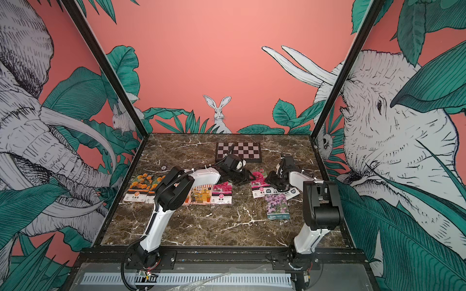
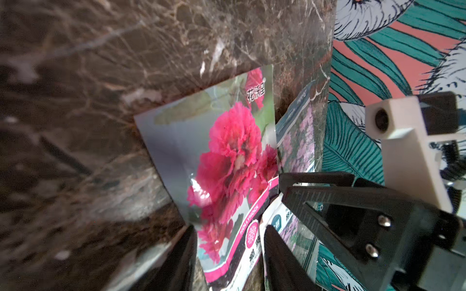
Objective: Arrange the seed packets in a row
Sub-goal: Pick up the seed packet from the center of the board.
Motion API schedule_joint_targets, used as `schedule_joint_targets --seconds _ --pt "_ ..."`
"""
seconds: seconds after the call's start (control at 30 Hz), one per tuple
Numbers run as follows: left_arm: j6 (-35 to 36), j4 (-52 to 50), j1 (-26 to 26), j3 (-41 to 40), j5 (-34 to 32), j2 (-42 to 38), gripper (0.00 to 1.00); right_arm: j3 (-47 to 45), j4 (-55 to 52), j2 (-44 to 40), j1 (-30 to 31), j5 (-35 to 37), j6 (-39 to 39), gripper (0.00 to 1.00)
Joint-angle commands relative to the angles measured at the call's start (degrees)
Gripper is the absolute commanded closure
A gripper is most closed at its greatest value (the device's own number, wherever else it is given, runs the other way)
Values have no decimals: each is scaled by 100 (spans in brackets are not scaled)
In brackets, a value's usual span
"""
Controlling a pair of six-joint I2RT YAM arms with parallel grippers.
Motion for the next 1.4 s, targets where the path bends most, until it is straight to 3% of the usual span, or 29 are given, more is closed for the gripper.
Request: schedule_joint_targets --seconds 0.0,0.3,0.53,0.73,1.03,1.17,1.37 --pt "75 -74 -23 -70 16 97 55 -125 149 78 20 -270 58 53" --pt "133 -84 56 -204 9 -47 54 -187 196 145 29 -426 50 55" --pt "375 -36 364 -568 42 -372 55 -222 495 289 62 -856 196 65" --pt "787 -387 661 -677 142 -578 55 -146 476 342 82 -749 180 66" --pt "911 -478 646 -538 345 -520 61 -112 190 317 83 6 -70 70" --pt "899 -230 578 -438 673 -523 65 -182 319 360 82 -105 -55 71" --pt "955 -355 320 -163 535 -378 69 -265 462 369 82 -226 -35 71"
